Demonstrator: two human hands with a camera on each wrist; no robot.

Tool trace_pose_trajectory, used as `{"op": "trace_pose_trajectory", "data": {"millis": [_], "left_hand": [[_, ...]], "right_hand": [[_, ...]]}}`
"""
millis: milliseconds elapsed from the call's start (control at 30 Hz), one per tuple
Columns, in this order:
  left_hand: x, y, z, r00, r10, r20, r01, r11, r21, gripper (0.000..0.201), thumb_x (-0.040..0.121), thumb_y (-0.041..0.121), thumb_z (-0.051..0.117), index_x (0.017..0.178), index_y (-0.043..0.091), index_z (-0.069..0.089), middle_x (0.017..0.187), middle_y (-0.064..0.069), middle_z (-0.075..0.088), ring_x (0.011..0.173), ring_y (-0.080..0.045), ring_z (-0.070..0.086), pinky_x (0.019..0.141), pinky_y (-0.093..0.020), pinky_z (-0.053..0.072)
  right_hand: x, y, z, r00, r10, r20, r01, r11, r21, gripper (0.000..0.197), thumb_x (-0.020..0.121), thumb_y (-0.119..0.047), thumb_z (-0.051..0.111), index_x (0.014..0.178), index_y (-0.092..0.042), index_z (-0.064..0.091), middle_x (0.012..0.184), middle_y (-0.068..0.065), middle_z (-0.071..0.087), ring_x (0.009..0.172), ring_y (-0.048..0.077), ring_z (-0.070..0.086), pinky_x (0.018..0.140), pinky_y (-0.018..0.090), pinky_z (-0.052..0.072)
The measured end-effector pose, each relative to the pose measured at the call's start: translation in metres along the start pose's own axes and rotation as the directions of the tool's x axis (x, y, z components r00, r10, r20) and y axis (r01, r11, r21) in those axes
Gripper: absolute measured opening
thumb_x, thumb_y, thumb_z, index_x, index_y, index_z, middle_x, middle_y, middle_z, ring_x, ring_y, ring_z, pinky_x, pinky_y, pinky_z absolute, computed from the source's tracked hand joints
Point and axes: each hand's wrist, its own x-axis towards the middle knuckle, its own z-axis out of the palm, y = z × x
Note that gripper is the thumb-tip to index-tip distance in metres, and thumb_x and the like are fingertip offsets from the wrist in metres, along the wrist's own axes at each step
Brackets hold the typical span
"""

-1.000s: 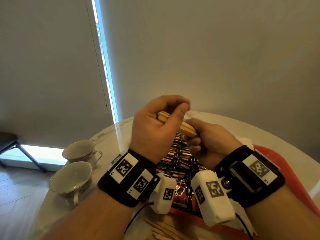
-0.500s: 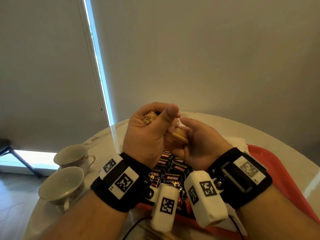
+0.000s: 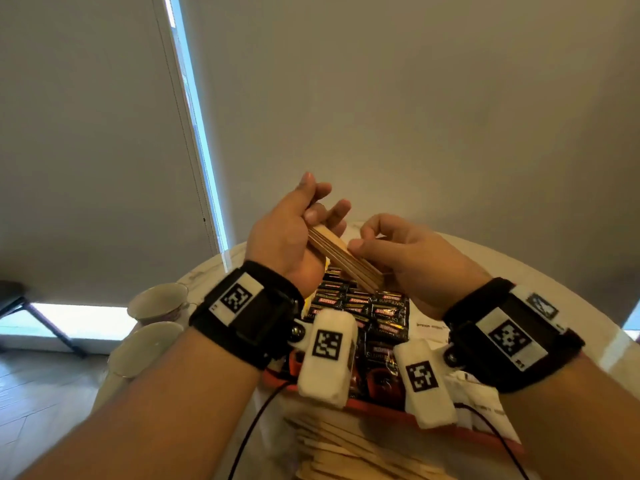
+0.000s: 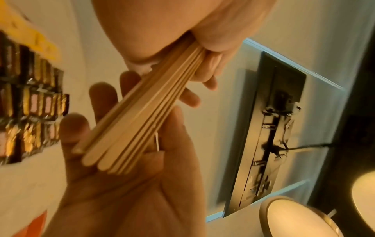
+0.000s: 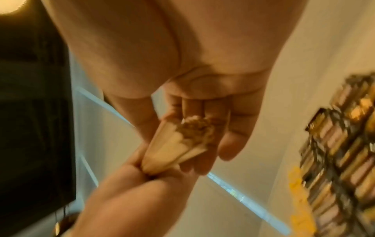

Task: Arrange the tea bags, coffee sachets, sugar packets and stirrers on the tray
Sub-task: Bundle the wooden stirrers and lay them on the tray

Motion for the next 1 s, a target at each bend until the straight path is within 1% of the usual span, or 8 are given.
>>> {"op": "trace_pose_trajectory", "data": {"millis": [67, 167, 267, 367, 500, 600, 767, 1000], "left_hand": [[-0.002, -0.003, 0.003, 0.995, -0.103, 0.003, 0.103, 0.994, -0.024, 0.024, 0.104, 0.036, 0.06, 0.098, 0.013, 0.066, 0.061, 0.003, 0.058, 0.092, -0.023, 0.077, 0.099, -0.045, 0.055], [-0.012, -0.009, 0.011, 0.971, -0.237, 0.032, 0.238, 0.971, -0.036, 0.025, 0.103, 0.035, 0.06, 0.093, 0.013, 0.067, 0.09, -0.005, 0.077, 0.087, -0.024, 0.078, 0.074, -0.04, 0.065], [-0.02, -0.02, 0.019, 0.939, -0.34, 0.052, 0.336, 0.939, 0.071, 0.027, 0.104, 0.034, 0.058, 0.091, 0.012, 0.066, 0.081, -0.007, 0.075, 0.07, -0.023, 0.075, 0.061, -0.035, 0.061], [-0.027, -0.037, 0.027, 0.906, -0.421, 0.031, 0.406, 0.888, 0.215, 0.03, 0.101, 0.041, 0.061, 0.103, 0.011, 0.067, 0.079, -0.008, 0.07, 0.075, -0.025, 0.07, 0.071, -0.041, 0.062], [-0.042, -0.054, 0.039, 0.937, -0.339, -0.083, 0.342, 0.842, 0.418, 0.047, 0.093, 0.051, 0.071, 0.122, 0.014, 0.067, 0.098, -0.007, 0.074, 0.089, -0.026, 0.072, 0.075, -0.042, 0.061], [-0.053, -0.062, 0.05, 0.956, -0.285, -0.074, 0.277, 0.787, 0.551, 0.047, 0.095, 0.046, 0.072, 0.126, 0.013, 0.062, 0.11, -0.009, 0.069, 0.097, -0.025, 0.069, 0.08, -0.041, 0.059], [-0.07, -0.076, 0.055, 0.94, -0.319, 0.122, 0.008, 0.379, 0.925, 0.029, 0.097, 0.032, 0.072, 0.119, 0.012, 0.067, 0.109, -0.004, 0.07, 0.098, -0.018, 0.069, 0.09, -0.039, 0.061], [-0.09, -0.104, 0.065, 0.877, -0.418, 0.236, -0.273, -0.03, 0.961, 0.024, 0.088, 0.032, 0.081, 0.107, 0.024, 0.07, 0.101, 0.007, 0.069, 0.091, -0.009, 0.065, 0.074, -0.024, 0.055]], "right_hand": [[-0.009, -0.011, -0.001, 0.996, -0.06, 0.073, 0.077, 0.962, -0.263, 0.026, 0.09, -0.034, 0.072, 0.088, -0.012, 0.057, 0.088, 0.004, 0.075, 0.082, 0.022, 0.074, 0.076, 0.038, 0.06], [-0.023, -0.028, 0.0, 0.986, -0.062, 0.152, 0.126, 0.881, -0.456, 0.029, 0.088, -0.03, 0.077, 0.081, -0.017, 0.051, 0.076, 0.0, 0.068, 0.066, 0.012, 0.071, 0.065, 0.028, 0.058], [-0.036, -0.033, -0.001, 0.993, -0.077, 0.087, 0.111, 0.841, -0.529, 0.03, 0.085, -0.019, 0.077, 0.078, -0.018, 0.048, 0.079, 0.006, 0.068, 0.067, 0.019, 0.074, 0.066, 0.037, 0.064], [-0.051, -0.028, -0.004, 0.999, -0.04, -0.007, 0.03, 0.832, -0.553, 0.023, 0.082, -0.017, 0.075, 0.08, -0.016, 0.053, 0.082, 0.02, 0.068, 0.073, 0.032, 0.072, 0.072, 0.05, 0.063], [-0.067, -0.019, -0.023, 0.984, 0.08, -0.161, -0.159, 0.808, -0.568, 0.025, 0.085, -0.023, 0.077, 0.075, -0.018, 0.054, 0.071, 0.005, 0.069, 0.057, 0.019, 0.066, 0.049, 0.031, 0.055], [-0.081, 0.0, -0.052, 0.918, 0.207, -0.339, -0.369, 0.76, -0.534, 0.014, 0.087, -0.022, 0.074, 0.088, -0.01, 0.066, 0.071, 0.007, 0.074, 0.057, 0.021, 0.071, 0.049, 0.029, 0.056], [-0.102, 0.035, -0.095, 0.761, 0.363, -0.538, -0.642, 0.54, -0.544, 0.019, 0.081, -0.026, 0.078, 0.083, -0.008, 0.071, 0.071, 0.009, 0.074, 0.064, 0.025, 0.072, 0.059, 0.034, 0.061], [-0.105, 0.048, -0.095, 0.71, 0.401, -0.579, -0.704, 0.378, -0.601, 0.026, 0.083, -0.035, 0.079, 0.081, -0.016, 0.061, 0.079, 0.003, 0.063, 0.067, 0.016, 0.058, 0.052, 0.025, 0.042]]}}
